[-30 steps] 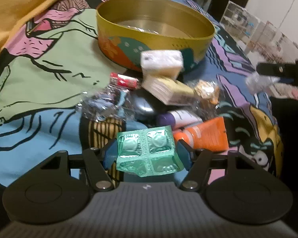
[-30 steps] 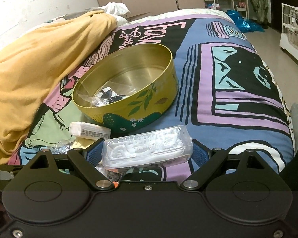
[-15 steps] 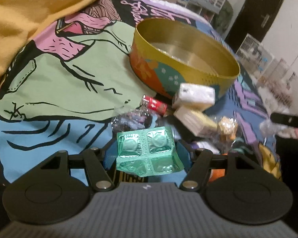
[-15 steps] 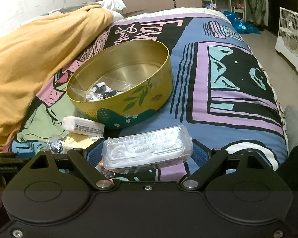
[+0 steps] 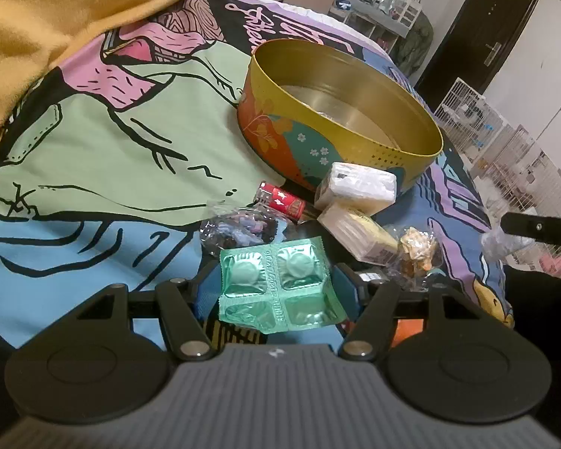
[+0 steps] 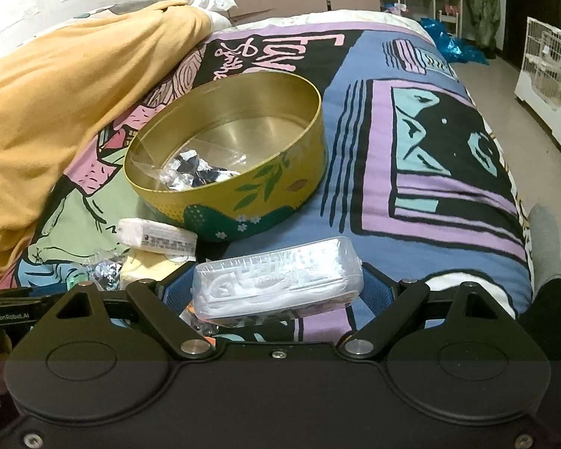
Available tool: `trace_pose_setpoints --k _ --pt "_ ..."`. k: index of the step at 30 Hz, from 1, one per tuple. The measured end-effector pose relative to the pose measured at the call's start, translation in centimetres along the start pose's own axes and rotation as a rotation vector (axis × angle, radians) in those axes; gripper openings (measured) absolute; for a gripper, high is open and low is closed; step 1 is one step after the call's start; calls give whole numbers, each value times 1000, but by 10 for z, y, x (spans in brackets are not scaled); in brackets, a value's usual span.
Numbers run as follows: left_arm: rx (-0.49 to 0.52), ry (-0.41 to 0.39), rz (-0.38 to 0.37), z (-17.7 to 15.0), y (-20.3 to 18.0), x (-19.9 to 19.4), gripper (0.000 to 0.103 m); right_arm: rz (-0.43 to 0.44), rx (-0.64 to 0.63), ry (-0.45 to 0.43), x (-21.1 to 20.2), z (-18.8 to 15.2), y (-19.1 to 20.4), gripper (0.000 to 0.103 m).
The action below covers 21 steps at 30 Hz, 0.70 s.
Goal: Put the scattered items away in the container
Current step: 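Lower the floss box into the tin and open the right tool while the left holds the blister pack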
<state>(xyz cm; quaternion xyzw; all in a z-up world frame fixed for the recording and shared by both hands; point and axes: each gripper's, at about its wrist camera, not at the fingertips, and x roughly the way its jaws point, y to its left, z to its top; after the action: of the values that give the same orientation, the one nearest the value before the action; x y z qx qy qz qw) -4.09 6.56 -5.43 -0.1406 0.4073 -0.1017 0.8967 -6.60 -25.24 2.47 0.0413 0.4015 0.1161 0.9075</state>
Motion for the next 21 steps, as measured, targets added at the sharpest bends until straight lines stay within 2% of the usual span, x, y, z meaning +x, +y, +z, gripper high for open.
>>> trace_pose_setpoints --k 11,21 --pt "-6 -12 -38 -1 -2 0 67 12 -39 -46 -12 36 21 89" --pt "-12 -13 -59 -2 -2 2 67 36 -120 -97 -16 76 56 89"
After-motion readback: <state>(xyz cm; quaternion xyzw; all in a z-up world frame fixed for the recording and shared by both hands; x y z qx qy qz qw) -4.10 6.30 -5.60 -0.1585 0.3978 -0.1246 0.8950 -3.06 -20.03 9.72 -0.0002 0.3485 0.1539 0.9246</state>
